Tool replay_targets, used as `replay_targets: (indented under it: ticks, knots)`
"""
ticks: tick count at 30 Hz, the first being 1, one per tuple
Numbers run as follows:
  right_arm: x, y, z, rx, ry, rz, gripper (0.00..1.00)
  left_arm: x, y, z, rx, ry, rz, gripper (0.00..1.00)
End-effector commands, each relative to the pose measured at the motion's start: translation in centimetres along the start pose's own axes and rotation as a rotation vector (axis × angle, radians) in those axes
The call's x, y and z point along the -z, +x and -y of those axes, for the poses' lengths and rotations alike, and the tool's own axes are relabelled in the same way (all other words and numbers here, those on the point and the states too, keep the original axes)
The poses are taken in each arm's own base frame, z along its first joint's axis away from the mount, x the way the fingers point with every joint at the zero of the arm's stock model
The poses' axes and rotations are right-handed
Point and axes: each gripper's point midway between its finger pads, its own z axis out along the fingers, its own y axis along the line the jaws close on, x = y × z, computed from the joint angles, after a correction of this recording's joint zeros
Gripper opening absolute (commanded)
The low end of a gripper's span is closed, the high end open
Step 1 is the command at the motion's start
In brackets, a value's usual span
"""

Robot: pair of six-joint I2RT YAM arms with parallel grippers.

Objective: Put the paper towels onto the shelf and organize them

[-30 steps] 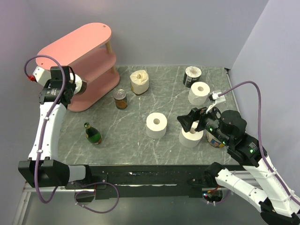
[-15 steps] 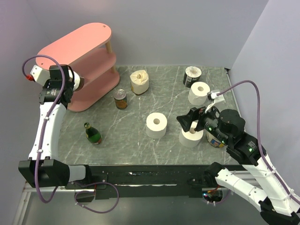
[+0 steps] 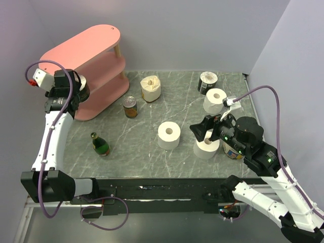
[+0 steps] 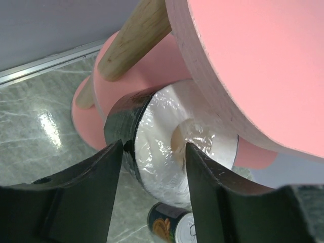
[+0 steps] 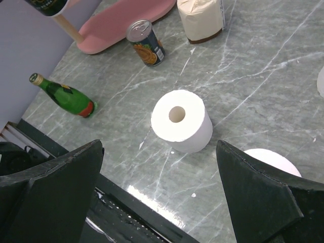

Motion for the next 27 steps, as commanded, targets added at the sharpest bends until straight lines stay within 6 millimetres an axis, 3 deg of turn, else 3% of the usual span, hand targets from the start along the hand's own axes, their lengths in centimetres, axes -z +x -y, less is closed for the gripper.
replay_targets:
  ticks: [1,7,15,19,25,27]
  knots:
    - [1.1,-2.4,-0.8,-0.022,-0.025,0.073,0.99,0.4,-1.8,1.1,0.03,0.06,0.063,0.59]
    - [1.3,-2.4,-0.9,-0.029,-0.032,0.072,0.99,0.9,-2.3,2.0,-0.019,0.104,0.072,0.62]
    - [1.5,-2.0,-1.0,-0.043,-0.042,0.071,0.99,2.9,-3.1,3.5,-0.079,0.226,0.062,0.75]
    - [1.7,-2.0,-1.1,-0.046,-0.048,0.073,0.99,3.8,-3.0,3.2,-0.109,0.242,0.04,0.77]
    - [1.8,-1.5,-0.9,-0.046,-0.045,0.075,0.99,5.3,-4.0,0.9,-0.165,0.181,0.062,0.73]
    - [1.8,-1.3,-0.8,-0.047,-0.045,0.075,1.0,5.7,-4.6,-0.3,-0.166,0.136,0.088,0.68]
